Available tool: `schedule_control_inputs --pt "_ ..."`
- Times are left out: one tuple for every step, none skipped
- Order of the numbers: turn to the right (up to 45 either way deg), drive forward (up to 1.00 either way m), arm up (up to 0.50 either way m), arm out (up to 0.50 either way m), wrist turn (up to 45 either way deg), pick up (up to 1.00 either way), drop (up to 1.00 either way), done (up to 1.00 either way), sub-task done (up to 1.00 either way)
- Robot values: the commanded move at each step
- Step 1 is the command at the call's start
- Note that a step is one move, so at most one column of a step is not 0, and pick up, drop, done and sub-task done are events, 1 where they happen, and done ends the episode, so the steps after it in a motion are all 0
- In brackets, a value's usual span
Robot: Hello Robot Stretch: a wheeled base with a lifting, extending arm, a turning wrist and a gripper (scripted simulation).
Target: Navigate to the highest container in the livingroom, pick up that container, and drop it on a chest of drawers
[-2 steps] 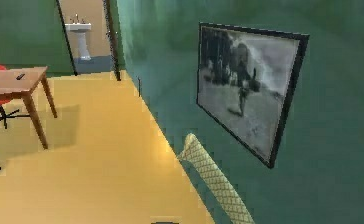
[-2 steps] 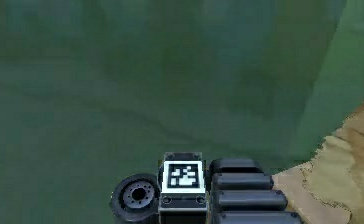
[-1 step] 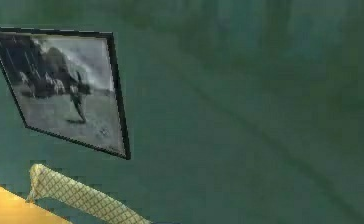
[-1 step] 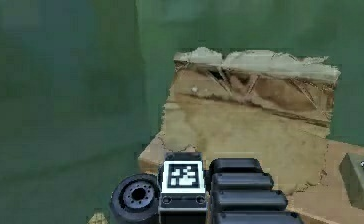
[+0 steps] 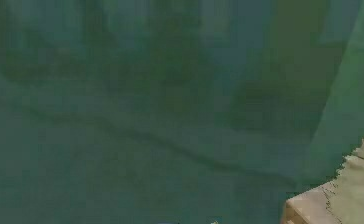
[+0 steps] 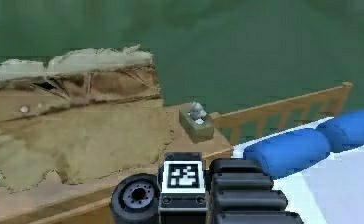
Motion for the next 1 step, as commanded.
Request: schedule_control_inputs --pt "39.0 0.00 0.00 0.00 0.0 0.00 0.00 0.00 0.00"
